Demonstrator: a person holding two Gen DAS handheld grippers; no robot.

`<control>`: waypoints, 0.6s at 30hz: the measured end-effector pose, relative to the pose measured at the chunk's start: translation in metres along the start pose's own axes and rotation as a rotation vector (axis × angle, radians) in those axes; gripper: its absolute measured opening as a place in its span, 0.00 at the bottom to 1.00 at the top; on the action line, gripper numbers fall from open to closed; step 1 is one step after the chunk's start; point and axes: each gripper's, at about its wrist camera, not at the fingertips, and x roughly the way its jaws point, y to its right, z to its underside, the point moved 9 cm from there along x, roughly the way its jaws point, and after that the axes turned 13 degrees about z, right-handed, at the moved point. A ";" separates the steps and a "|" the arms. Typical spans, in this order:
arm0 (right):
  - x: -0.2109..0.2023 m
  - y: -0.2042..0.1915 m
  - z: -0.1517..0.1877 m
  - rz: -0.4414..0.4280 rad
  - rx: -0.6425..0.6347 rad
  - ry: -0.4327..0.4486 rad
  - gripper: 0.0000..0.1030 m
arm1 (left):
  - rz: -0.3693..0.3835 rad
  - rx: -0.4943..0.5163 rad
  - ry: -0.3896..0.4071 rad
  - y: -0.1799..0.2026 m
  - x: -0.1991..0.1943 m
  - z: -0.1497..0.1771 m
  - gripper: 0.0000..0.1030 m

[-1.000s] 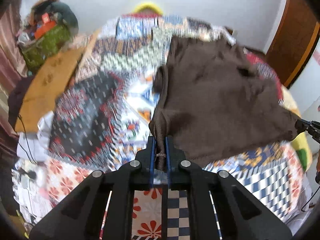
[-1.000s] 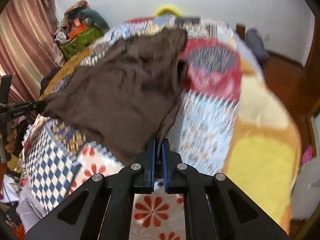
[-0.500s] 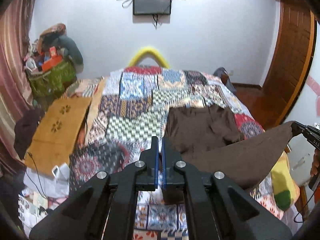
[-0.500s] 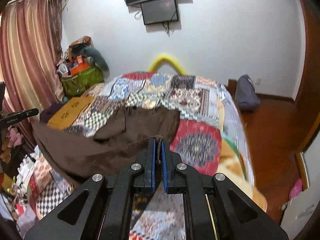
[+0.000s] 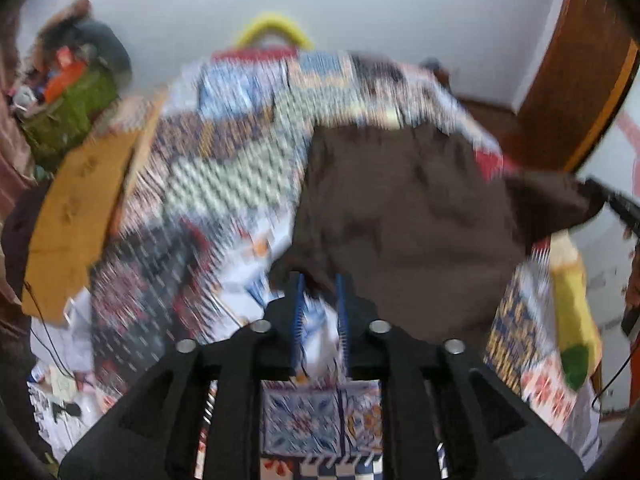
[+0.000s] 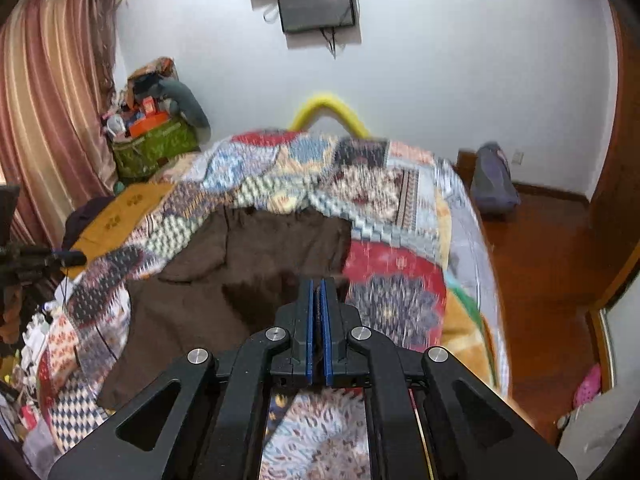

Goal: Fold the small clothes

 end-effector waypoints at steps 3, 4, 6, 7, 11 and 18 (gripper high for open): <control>0.010 0.007 0.021 0.017 -0.007 -0.051 0.04 | 0.015 0.006 -0.074 0.010 0.024 0.027 0.39; 0.012 0.008 0.027 0.016 -0.012 -0.064 0.04 | 0.027 0.001 -0.090 0.014 0.029 0.034 0.47; 0.015 0.011 0.040 0.023 -0.023 -0.086 0.04 | 0.059 -0.018 -0.118 0.022 0.038 0.049 0.54; 0.016 0.012 0.048 0.030 -0.030 -0.100 0.04 | 0.079 -0.027 -0.134 0.026 0.042 0.055 0.56; 0.022 0.019 0.070 0.043 -0.037 -0.146 0.04 | 0.163 -0.059 -0.214 0.044 0.054 0.085 0.56; 0.020 0.029 0.089 0.036 0.005 -0.176 0.09 | 0.202 -0.037 -0.176 0.061 0.053 0.095 0.27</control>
